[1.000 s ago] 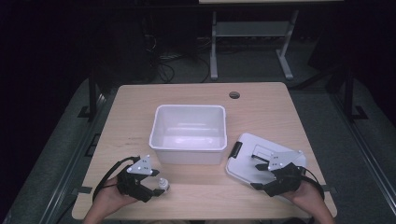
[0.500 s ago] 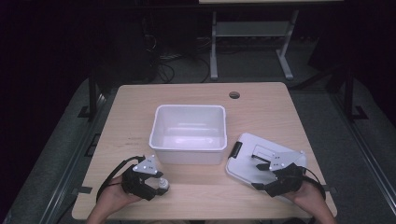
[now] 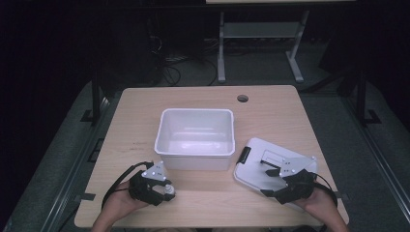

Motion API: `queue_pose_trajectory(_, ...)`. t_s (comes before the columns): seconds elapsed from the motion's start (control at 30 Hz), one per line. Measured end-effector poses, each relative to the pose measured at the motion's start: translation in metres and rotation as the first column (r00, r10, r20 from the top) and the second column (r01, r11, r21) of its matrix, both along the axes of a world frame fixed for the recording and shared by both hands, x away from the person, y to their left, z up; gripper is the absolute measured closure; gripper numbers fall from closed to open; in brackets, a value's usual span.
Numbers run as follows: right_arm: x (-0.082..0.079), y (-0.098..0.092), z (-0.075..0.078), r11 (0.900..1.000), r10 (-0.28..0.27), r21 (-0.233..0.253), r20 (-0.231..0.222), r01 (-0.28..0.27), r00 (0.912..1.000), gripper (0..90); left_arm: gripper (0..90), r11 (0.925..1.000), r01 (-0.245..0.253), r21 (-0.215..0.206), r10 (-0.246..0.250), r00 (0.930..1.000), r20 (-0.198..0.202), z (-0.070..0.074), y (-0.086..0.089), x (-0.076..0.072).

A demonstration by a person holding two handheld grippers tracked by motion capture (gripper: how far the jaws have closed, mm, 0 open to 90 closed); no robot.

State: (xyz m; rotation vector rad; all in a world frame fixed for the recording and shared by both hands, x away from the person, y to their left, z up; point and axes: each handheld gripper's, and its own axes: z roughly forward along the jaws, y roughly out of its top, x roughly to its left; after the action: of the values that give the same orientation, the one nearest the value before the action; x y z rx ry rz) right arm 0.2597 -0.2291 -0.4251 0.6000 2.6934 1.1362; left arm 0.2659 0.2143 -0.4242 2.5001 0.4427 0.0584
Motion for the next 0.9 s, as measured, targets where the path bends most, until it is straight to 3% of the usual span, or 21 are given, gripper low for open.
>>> queue_pose_trajectory(0.4,-0.0003,-0.0002,0.0004,1.000,0.001,-0.001,0.001,-0.001,1.0000,32.3,55.5,0.9999,0.013,0.011,-0.013,0.9999,-0.010,-0.0021,-0.0049,0.0019)
queue_pose_trajectory(0.9,-0.0002,-0.0022,0.0000,1.000,-0.001,-0.003,-0.003,0.001,1.0000,32.2,59.7,0.9991,0.025,0.033,-0.026,0.9996,0.012,0.0008,-0.0081,0.0015)
